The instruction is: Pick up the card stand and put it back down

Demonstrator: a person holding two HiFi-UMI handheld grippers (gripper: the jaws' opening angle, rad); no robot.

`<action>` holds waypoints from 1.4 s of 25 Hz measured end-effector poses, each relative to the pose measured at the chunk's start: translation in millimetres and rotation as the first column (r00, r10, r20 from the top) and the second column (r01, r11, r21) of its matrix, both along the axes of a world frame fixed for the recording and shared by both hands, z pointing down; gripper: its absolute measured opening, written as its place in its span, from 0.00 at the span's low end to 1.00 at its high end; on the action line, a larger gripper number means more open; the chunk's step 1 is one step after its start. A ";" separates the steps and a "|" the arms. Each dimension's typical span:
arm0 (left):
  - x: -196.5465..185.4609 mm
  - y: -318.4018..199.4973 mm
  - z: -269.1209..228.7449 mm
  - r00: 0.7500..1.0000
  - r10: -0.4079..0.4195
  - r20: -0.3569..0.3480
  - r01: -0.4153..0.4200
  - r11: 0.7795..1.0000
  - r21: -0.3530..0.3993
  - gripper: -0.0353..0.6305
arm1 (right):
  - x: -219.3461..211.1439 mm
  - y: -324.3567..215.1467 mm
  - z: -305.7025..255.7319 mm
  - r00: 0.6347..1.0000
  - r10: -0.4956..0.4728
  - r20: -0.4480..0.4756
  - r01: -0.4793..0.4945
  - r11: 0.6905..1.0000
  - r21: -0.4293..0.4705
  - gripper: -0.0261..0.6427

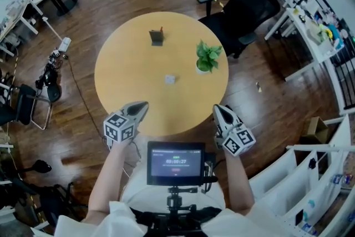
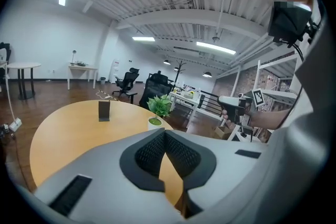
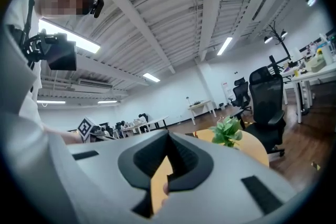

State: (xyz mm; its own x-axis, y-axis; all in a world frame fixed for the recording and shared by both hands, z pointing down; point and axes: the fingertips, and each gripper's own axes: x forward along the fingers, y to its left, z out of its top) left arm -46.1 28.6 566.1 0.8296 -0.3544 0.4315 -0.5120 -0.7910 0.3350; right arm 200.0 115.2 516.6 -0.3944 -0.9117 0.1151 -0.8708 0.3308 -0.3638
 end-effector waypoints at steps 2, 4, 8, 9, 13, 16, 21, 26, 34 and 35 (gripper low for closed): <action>4.6 8.6 -1.1 1.000 -0.013 0.001 0.013 1.000 -0.004 0.05 | 2.7 6.8 -1.1 1.000 -0.019 0.008 0.019 1.000 -0.001 0.04; 9.1 17.4 -2.4 1.000 -0.029 -0.008 0.029 1.000 -0.010 0.05 | 4.7 13.6 -4.4 0.999 -0.043 0.012 0.043 0.999 0.002 0.04; 22.5 38.2 -2.5 0.998 -0.059 -0.032 0.058 0.998 -0.030 0.05 | 12.6 30.3 -9.9 0.996 -0.089 0.009 0.089 0.996 0.005 0.04; 26.6 44.5 -1.8 0.998 -0.062 -0.031 0.061 0.998 -0.034 0.05 | 15.8 34.9 -9.8 0.995 -0.097 0.009 0.097 0.995 0.004 0.04; 40.3 71.4 -0.3 0.996 -0.078 -0.039 0.076 0.995 -0.057 0.05 | 29.4 53.1 -4.3 0.992 -0.126 0.007 0.126 0.992 -0.003 0.04; 47.9 95.2 1.9 0.995 -0.065 -0.078 0.056 0.993 -0.106 0.05 | 35.7 66.3 -3.3 0.990 -0.139 0.002 0.139 0.990 -0.006 0.04; 56.7 116.2 -5.9 0.983 -0.034 -0.178 0.015 0.994 -0.104 0.05 | 37.8 84.2 -9.3 0.989 -0.148 0.023 0.148 0.989 0.004 0.04; 59.5 118.3 -24.6 0.971 -0.023 -0.236 0.003 0.996 -0.084 0.05 | 39.3 97.4 -20.0 0.989 -0.123 0.083 0.119 0.992 0.049 0.04; 35.0 118.6 -57.2 0.934 0.007 -0.357 -0.017 0.999 -0.027 0.05 | 0.3 106.3 -57.7 0.973 -0.155 0.169 0.130 0.980 0.152 0.04; 32.6 119.9 -57.7 0.933 0.016 -0.359 -0.028 0.999 -0.028 0.05 | -4.5 105.4 -60.8 0.975 -0.149 0.162 0.124 0.980 0.157 0.04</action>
